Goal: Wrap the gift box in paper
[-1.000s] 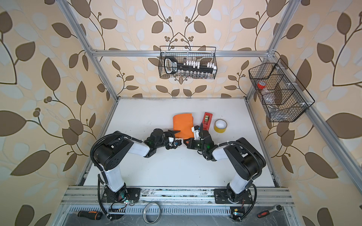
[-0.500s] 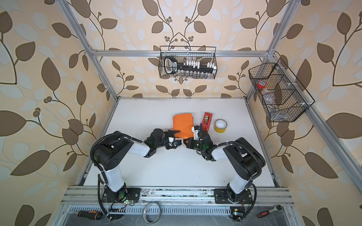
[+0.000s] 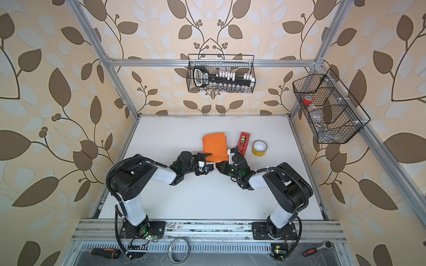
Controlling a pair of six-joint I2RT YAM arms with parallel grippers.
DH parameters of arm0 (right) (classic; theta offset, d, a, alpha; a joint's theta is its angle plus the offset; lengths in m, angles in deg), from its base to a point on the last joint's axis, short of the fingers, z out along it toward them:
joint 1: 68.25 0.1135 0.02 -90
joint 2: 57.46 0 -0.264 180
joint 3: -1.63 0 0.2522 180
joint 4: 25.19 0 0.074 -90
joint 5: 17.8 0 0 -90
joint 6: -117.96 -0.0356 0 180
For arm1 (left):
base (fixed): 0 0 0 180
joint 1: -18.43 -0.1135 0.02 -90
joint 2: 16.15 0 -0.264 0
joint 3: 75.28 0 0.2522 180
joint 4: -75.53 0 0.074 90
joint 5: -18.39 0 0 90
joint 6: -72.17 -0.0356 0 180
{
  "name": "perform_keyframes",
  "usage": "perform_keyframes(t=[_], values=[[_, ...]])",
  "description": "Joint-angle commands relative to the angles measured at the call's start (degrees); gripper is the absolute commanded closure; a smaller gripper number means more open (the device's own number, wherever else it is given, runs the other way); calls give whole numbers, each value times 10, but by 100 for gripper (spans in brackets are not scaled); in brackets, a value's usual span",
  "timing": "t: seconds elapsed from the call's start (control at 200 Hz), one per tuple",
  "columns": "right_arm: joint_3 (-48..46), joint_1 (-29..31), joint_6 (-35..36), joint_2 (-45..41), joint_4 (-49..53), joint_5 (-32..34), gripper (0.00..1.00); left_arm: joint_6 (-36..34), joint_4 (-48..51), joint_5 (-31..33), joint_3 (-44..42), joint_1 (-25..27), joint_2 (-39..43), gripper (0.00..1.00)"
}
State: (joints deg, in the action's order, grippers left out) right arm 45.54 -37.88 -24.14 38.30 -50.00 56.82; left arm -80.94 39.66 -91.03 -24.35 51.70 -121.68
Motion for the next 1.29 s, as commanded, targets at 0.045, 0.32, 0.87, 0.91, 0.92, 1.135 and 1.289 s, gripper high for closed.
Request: perform_keyframes(t=[0.045,0.32,0.87,0.91,0.92,1.135,1.289], values=[[12,-2,-37,-9,-16,38,74,-46,87,9,-10,-6,-14,24],[18,2,-66,-7,-34,40,68,-45,87,6,-10,-6,-14,25],[-2,14,-107,10,-52,63,61,-45,92,5,-8,-6,-13,25],[-11,14,-105,5,-51,66,60,-45,92,5,-8,-6,-13,25],[-14,14,-105,4,-50,68,60,-45,92,5,-8,-6,-13,25],[-60,3,-77,-46,-26,76,54,-44,93,6,-7,-6,-12,26],[-85,9,-43,-88,-5,78,51,-45,94,7,-7,-6,-12,26]])
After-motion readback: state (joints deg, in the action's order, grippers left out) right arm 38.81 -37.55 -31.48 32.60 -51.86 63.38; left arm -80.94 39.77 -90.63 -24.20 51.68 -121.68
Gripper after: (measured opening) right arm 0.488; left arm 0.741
